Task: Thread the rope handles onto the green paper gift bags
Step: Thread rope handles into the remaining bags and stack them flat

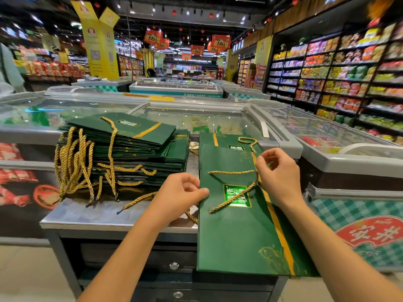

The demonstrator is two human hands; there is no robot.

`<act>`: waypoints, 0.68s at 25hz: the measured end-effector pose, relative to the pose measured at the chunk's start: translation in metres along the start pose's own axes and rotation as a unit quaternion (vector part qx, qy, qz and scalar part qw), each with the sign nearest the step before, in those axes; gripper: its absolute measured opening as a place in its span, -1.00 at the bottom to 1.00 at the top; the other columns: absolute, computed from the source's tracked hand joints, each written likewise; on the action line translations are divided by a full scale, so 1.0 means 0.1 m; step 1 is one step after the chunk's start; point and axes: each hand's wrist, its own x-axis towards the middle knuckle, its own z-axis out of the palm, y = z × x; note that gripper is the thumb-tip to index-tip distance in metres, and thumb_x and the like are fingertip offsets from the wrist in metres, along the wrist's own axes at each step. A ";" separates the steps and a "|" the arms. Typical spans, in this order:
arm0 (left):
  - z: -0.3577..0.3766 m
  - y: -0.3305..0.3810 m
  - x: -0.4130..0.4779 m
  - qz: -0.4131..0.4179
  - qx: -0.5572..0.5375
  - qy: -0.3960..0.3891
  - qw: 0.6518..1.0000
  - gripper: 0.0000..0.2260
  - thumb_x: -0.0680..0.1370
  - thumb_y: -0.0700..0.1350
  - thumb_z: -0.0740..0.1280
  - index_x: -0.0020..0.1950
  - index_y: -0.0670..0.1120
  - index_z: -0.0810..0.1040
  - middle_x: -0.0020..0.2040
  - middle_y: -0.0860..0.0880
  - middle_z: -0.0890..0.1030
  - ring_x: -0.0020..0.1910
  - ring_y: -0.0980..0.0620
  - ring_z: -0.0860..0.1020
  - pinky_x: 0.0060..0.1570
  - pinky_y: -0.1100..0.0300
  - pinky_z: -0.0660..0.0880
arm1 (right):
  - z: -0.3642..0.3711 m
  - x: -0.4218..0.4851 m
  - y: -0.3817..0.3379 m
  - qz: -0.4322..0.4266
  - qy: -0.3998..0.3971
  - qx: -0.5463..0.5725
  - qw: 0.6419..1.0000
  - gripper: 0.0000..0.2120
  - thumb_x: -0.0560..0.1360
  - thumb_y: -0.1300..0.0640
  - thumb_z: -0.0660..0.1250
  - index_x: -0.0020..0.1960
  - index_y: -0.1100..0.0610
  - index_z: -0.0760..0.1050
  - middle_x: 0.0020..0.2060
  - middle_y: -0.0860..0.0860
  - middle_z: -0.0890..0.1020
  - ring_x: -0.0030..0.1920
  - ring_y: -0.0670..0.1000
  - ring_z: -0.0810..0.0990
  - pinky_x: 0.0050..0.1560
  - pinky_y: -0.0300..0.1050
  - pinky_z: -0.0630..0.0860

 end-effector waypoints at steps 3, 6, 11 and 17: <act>-0.02 0.02 -0.04 -0.007 -0.039 0.023 0.999 -0.86 0.54 -0.18 0.45 0.03 -0.19 0.55 -0.41 -0.04 0.58 -0.47 0.20 0.49 -0.35 0.36 0.44 | -0.22 -0.02 -0.11 0.030 -0.061 -0.059 0.996 -0.95 0.53 0.14 0.41 -0.10 0.09 0.60 -0.22 -0.06 0.65 -0.21 -0.18 0.57 -0.28 -0.44 0.38; -0.07 0.03 -0.05 0.000 -0.081 0.034 0.996 -0.89 0.57 -0.20 0.43 0.05 -0.15 0.54 -0.35 -0.04 0.65 -0.39 0.12 0.54 -0.25 0.29 0.49 | -0.47 -0.15 -0.12 0.059 -0.115 -0.140 0.982 -0.90 0.53 0.05 0.41 -0.02 0.07 0.60 -0.18 -0.10 0.65 -0.15 -0.18 0.58 -0.21 -0.27 0.44; -0.08 0.14 -0.11 0.004 -0.163 0.048 0.985 -0.93 0.59 -0.24 0.39 0.06 -0.13 0.56 -0.17 -0.08 0.75 -0.16 0.08 0.70 -0.07 0.19 0.58 | -0.69 -0.24 -0.06 0.125 -0.123 -0.128 0.976 -0.84 0.56 0.00 0.40 0.06 0.06 0.52 -0.16 -0.09 0.64 -0.11 -0.06 0.61 -0.06 -0.10 0.50; -0.27 0.57 0.00 0.035 -0.151 0.128 0.980 -0.93 0.52 -0.11 0.49 -0.05 -0.07 0.67 -0.24 0.06 0.69 -0.37 0.27 0.56 -0.29 0.32 0.44 | -0.86 -0.04 -0.44 0.148 -0.065 0.152 0.975 -0.89 0.57 0.11 0.43 -0.05 0.13 0.70 -0.26 0.00 0.70 -0.41 -0.13 0.53 -0.30 -0.26 0.41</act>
